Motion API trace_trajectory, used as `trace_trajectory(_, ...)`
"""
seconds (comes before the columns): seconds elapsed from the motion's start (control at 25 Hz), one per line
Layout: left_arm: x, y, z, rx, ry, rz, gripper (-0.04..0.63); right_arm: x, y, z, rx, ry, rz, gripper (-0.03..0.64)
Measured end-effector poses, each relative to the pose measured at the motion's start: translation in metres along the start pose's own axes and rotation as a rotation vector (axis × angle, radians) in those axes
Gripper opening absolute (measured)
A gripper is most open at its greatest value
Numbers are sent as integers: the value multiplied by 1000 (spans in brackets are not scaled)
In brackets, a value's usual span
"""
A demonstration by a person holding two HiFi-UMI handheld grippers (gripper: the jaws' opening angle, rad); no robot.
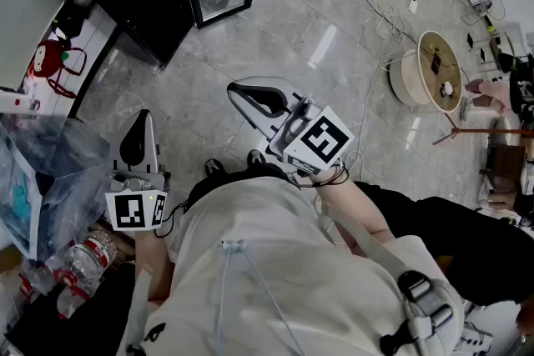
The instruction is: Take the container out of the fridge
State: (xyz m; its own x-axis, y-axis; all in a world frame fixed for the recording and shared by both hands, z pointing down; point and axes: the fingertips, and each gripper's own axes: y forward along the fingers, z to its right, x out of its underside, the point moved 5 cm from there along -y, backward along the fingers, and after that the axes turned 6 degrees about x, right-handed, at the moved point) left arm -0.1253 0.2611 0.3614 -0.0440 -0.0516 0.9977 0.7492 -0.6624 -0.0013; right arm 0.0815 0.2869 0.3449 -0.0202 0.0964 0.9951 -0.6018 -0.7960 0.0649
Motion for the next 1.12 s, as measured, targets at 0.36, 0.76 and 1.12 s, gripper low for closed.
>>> trace_trajectory(0.36,-3,-8,4,0,7,4,9,0,-7,-12,-15,12,8,15)
trace_trajectory(0.76,2,-14,2,-7,-2,0,9,2,-8,-11,-8,61,32,17)
trace_trajectory(1.12,10,-29,-16,-20,-23,0,9,8,4,-19,6,71,0,17)
